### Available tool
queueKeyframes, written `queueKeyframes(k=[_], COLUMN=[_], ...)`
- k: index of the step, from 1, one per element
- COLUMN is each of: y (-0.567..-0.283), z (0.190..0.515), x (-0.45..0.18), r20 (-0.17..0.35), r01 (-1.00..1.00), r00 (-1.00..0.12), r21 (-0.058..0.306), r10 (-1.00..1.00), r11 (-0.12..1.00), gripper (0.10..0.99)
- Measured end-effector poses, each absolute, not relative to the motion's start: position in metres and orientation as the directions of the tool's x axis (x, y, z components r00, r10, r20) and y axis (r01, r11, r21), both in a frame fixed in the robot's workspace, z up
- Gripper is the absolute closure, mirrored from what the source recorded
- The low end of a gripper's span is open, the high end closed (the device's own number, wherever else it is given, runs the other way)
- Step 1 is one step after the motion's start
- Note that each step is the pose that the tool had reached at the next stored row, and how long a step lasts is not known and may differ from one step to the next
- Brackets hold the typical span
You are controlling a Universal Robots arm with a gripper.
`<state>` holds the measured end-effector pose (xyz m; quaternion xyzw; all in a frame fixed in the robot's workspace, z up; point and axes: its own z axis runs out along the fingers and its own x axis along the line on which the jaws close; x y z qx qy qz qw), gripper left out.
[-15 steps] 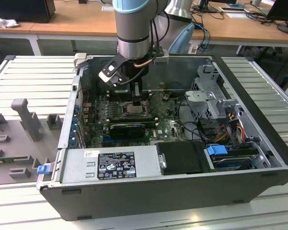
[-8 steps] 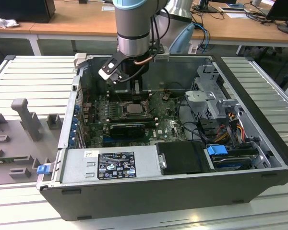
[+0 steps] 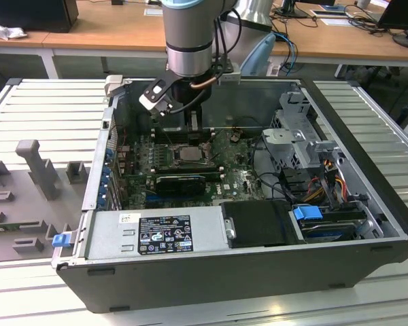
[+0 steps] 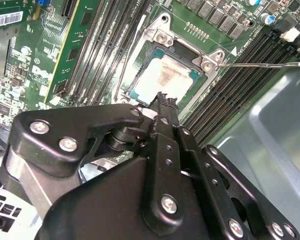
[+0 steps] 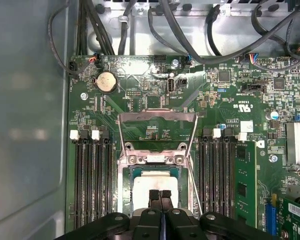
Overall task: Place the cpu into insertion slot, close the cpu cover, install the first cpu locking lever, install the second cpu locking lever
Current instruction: 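Close the cpu cover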
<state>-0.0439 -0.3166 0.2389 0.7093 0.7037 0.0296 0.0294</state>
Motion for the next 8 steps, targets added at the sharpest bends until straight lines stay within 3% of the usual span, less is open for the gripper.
queueKeyframes(k=[8], y=[-0.3166], z=[0.2451], x=[-0.0439], r20=[0.001], r01=[0.996], r00=[0.009], r21=[0.083], r10=[1.0], r11=[-0.009], gripper=[0.98])
